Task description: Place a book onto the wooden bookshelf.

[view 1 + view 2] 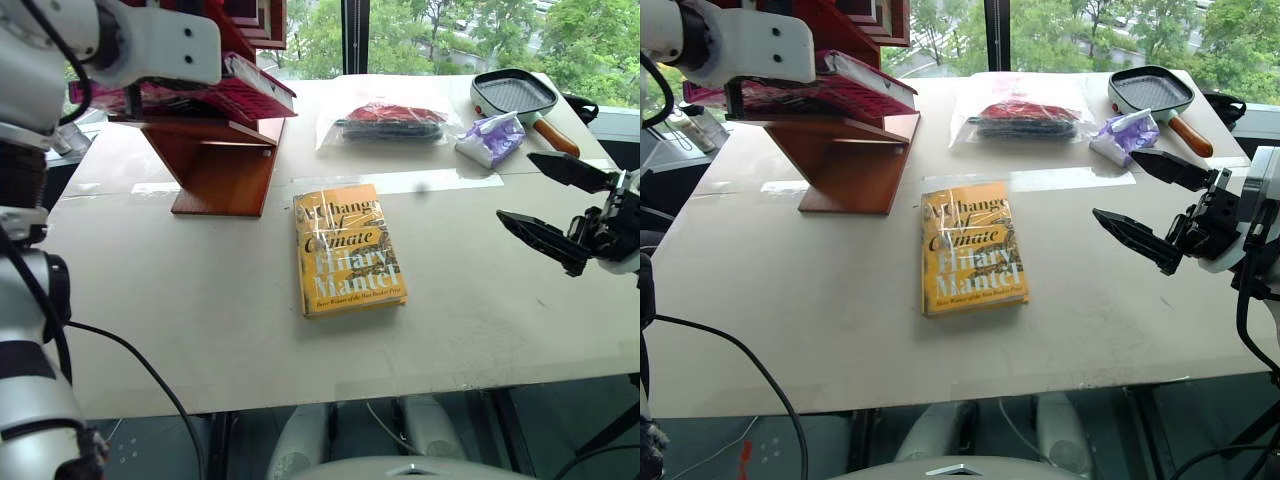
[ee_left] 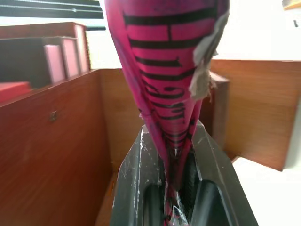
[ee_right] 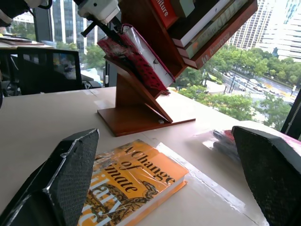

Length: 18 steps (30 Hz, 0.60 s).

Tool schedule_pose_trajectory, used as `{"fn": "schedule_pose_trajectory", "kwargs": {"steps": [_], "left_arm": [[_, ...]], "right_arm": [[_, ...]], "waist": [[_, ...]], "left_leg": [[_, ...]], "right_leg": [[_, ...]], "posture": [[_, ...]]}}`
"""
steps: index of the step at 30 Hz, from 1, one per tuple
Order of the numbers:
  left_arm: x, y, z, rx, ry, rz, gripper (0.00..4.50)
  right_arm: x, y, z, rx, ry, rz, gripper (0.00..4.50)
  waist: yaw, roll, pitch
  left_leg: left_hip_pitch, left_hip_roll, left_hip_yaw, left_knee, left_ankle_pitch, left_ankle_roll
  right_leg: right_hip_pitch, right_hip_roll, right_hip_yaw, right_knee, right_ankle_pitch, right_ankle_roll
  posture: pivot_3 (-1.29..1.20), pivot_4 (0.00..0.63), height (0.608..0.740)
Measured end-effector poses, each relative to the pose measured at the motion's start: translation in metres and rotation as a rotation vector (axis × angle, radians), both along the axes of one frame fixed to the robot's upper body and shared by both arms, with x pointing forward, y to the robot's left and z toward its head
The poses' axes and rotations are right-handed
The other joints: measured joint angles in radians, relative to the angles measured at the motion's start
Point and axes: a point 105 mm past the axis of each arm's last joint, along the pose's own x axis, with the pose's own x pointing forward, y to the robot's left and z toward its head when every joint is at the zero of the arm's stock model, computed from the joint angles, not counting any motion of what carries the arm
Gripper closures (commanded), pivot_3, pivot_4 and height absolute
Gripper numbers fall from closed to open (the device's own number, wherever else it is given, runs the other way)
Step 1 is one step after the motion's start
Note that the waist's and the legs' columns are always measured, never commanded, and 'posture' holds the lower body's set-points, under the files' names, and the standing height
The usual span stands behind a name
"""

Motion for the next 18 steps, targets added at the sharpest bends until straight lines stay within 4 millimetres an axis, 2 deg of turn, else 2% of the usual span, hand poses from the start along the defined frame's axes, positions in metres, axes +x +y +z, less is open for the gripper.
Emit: {"fn": "schedule_pose_trajectory", "kwargs": {"steps": [2, 5, 6, 8, 9, 10, 12, 14, 15, 16, 17, 18], "left_arm": [[0.005, -0.003, -0.003, 0.002, 0.002, 0.008, 4.46], [0.010, -0.006, -0.009, -0.017, 0.022, 0.004, 3.16], [0.012, -0.007, -0.019, -0.036, 0.063, 0.004, 2.66], [0.015, -0.012, -0.033, -0.072, 0.110, -0.011, 1.65], [0.014, -0.019, -0.030, -0.112, 0.105, -0.041, 1.28], [0.011, -0.024, -0.025, -0.138, 0.092, -0.069, 1.28], [-0.006, -0.040, -0.005, -0.252, 0.079, -0.159, 1.28], [-0.037, -0.061, 0.019, -0.436, 0.102, -0.276, 1.28], [-0.038, -0.061, 0.019, -0.439, 0.102, -0.278, 1.28], [-0.060, -0.072, 0.029, -0.576, 0.136, -0.345, 1.28], [-0.080, -0.081, 0.032, -0.727, 0.184, -0.412, 1.28], [-0.092, -0.088, 0.030, -0.801, 0.234, -0.443, 1.28]], "right_arm": [[0.000, -0.001, 0.001, 0.000, -0.006, -0.007, 0.00], [0.000, -0.001, 0.001, -0.004, -0.008, -0.012, 0.00], [0.000, -0.001, 0.001, -0.006, -0.008, -0.014, 0.00], [0.000, -0.002, 0.002, -0.009, -0.011, -0.017, 0.00], [0.000, -0.002, 0.002, -0.013, -0.012, -0.018, 0.00], [0.000, -0.002, 0.003, -0.016, -0.015, -0.018, 0.00], [0.000, -0.002, 0.006, -0.025, -0.022, -0.019, 0.00], [0.000, -0.003, 0.006, -0.033, -0.023, -0.022, 0.00], [0.000, -0.003, 0.006, -0.033, -0.023, -0.022, 0.00], [0.002, -0.003, 0.009, -0.033, -0.029, -0.023, 0.00], [0.003, -0.003, 0.012, -0.033, -0.039, -0.023, 0.00], [0.003, -0.003, 0.014, -0.035, -0.045, -0.023, 0.00]], "waist": [[0.000, 0.001, -0.001], [0.004, 0.004, -0.002], [0.004, 0.004, -0.002], [0.005, 0.001, -0.001], [0.006, 0.000, 0.000], [0.006, 0.000, 0.000], [0.007, -0.001, 0.001], [0.010, -0.001, 0.001], [0.010, -0.001, 0.001], [0.012, 0.000, 0.000], [0.011, 0.002, 0.001], [0.013, 0.002, 0.001]], "left_leg": [[0.003, 0.000, 0.001, 0.000, 0.000, 0.000], [0.004, 0.000, 0.001, 0.001, 0.000, 0.000], [0.004, 0.000, 0.001, 0.001, 0.000, 0.000], [-0.002, 0.001, -0.002, 0.004, 0.000, 0.000], [-0.008, 0.001, -0.004, 0.008, 0.000, 0.000], [-0.015, 0.002, -0.005, 0.012, 0.000, 0.000], [-0.019, 0.000, -0.004, 0.012, 0.002, -0.003], [-0.022, -0.001, -0.004, 0.012, 0.001, -0.003], [-0.022, -0.002, -0.004, 0.012, 0.001, -0.003], [-0.022, -0.003, -0.004, 0.012, 0.001, -0.002], [-0.022, -0.003, -0.003, 0.012, 0.000, -0.001], [-0.022, -0.003, -0.003, 0.012, 0.000, -0.001]], "right_leg": [[0.002, 0.000, 0.002, 0.000, 0.000, 0.000], [0.003, 0.000, 0.003, 0.001, 0.000, 0.000], [0.003, 0.000, 0.003, 0.001, 0.000, 0.000], [-0.001, 0.000, 0.001, 0.002, 0.002, -0.003], [-0.005, 0.000, -0.002, 0.002, 0.002, -0.003], [-0.009, 0.001, -0.003, 0.003, 0.003, -0.003], [-0.012, -0.002, -0.003, 0.000, 0.003, -0.003], [-0.013, -0.005, -0.003, -0.001, 0.001, 0.000], [-0.013, -0.005, -0.003, -0.001, 0.001, 0.000], [-0.013, -0.006, -0.003, -0.001, 0.000, 0.001], [-0.013, -0.007, -0.003, -0.001, -0.001, 0.002], [-0.013, -0.007, -0.003, 0.000, -0.001, 0.002]], "posture": [[0.00, 0.150, 0.740], [0.00, 0.150, 0.740], [0.00, 0.150, 0.740], [0.00, 0.150, 0.740], [0.00, 0.150, 0.740], [0.00, 0.150, 0.740], [0.00, 0.150, 0.740], [0.00, 0.150, 0.740], [0.00, 0.150, 0.740], [0.00, 0.150, 0.740], [0.00, 0.150, 0.740], [0.00, 0.150, 0.740]]}}
